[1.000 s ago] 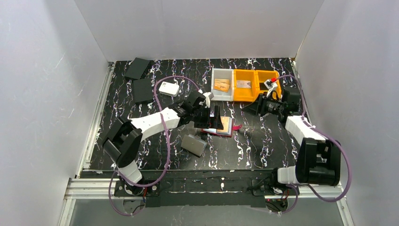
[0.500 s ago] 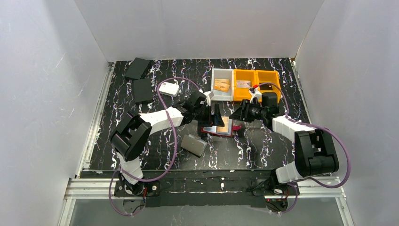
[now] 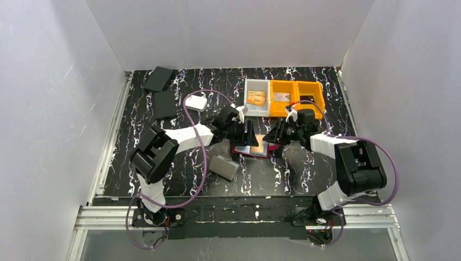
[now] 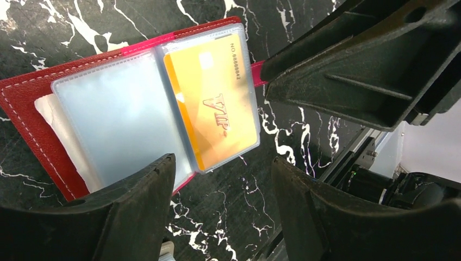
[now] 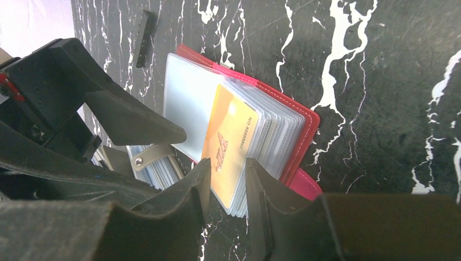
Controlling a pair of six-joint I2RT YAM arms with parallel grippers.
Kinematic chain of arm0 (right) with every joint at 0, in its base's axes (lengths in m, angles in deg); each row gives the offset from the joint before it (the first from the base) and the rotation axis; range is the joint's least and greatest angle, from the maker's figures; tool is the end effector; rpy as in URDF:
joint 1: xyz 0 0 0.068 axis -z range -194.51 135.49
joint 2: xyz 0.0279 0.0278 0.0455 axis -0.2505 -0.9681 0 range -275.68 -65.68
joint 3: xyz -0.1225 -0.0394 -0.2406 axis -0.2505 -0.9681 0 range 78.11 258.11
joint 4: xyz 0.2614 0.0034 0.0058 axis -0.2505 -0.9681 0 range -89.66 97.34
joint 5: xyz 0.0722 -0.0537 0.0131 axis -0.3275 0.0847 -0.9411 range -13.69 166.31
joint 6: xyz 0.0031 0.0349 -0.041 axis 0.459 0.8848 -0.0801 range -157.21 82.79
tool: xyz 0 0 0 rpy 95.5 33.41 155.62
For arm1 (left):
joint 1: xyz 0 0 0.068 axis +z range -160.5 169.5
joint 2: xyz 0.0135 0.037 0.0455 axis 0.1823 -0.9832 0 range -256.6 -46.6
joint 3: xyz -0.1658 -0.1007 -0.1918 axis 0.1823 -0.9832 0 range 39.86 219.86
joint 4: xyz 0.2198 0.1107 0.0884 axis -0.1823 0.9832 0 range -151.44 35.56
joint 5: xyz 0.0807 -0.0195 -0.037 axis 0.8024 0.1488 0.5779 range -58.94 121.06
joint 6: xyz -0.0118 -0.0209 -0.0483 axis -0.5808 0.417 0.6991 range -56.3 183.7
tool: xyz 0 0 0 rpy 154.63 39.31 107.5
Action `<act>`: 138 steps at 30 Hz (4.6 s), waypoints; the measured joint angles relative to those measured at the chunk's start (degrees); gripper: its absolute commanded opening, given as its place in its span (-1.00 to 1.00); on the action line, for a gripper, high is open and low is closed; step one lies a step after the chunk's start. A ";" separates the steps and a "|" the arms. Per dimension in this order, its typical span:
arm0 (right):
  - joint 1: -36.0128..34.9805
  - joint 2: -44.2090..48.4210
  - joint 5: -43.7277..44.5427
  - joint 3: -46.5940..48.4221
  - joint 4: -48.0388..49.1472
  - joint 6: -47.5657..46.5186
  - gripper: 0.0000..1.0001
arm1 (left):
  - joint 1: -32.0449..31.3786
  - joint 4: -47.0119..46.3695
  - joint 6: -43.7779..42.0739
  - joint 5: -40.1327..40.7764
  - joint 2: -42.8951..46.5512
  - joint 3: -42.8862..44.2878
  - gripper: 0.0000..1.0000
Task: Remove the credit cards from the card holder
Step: Remove the credit card from the card holder.
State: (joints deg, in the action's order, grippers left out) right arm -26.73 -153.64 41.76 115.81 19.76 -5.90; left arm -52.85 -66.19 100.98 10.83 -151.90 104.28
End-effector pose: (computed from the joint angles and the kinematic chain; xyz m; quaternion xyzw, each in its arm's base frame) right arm 0.2841 0.0821 0.1639 0.0135 0.8674 0.4034 0.2909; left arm 0.2881 -0.2792 0.1898 0.1183 0.8733 -0.4058 0.2423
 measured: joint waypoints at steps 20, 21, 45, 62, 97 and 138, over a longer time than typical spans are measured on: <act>-1.77 -3.41 -1.49 0.61 0.83 1.62 -0.07 | 0.20 -4.28 0.04 -1.99 -5.14 -0.24 0.14; -1.77 -3.41 -2.01 0.61 1.22 1.88 -0.06 | 0.26 -4.44 0.04 -2.21 -5.20 -0.31 0.14; -1.73 -5.29 -9.03 0.44 9.05 9.99 -0.07 | 1.05 -9.11 1.40 -6.80 -5.92 -1.86 0.32; -1.75 -7.93 -10.97 0.31 11.47 12.90 -0.02 | 1.05 -9.25 3.13 -7.37 -6.05 -2.16 -0.28; 2.54 -7.54 -12.41 0.90 5.57 -2.58 -0.97 | 5.25 -31.87 20.02 -15.30 -1.44 -15.69 0.97; 4.02 -5.88 -23.74 -2.01 20.81 6.43 -0.97 | 6.25 -46.47 28.24 -18.84 -1.51 -16.61 0.83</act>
State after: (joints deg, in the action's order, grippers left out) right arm -22.71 -159.52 18.02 113.79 40.57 0.52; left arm -46.60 -112.66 129.22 -8.01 -153.41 87.67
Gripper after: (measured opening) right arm 0.031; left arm 0.936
